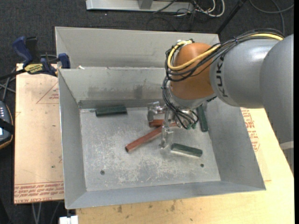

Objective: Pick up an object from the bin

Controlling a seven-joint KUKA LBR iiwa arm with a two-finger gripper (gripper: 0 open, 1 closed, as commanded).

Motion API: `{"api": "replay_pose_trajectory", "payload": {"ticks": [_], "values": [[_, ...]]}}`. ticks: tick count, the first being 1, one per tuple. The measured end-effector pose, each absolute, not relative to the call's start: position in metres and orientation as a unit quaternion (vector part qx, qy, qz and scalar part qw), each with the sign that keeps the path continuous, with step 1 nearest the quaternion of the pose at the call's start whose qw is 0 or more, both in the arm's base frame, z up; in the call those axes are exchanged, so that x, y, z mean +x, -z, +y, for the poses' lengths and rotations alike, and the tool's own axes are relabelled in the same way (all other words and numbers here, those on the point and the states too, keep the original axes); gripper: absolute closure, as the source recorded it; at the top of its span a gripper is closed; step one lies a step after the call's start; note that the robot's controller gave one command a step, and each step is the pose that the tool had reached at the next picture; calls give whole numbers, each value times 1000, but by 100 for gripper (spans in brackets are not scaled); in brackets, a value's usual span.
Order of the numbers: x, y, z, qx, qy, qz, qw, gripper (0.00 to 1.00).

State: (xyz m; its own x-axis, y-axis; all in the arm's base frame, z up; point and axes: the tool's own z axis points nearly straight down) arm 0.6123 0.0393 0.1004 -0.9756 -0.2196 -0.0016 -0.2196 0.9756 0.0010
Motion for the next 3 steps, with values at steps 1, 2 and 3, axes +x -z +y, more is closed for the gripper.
{"api": "replay_pose_trajectory", "payload": {"ticks": [1, 2, 3], "values": [[619, -114, 44, -140, 0, 990, 1, 0], [624, -74, 59, -105, -1, 994, 2, 0], [627, -63, 64, -133, -1, 991, 1, 100]]}}
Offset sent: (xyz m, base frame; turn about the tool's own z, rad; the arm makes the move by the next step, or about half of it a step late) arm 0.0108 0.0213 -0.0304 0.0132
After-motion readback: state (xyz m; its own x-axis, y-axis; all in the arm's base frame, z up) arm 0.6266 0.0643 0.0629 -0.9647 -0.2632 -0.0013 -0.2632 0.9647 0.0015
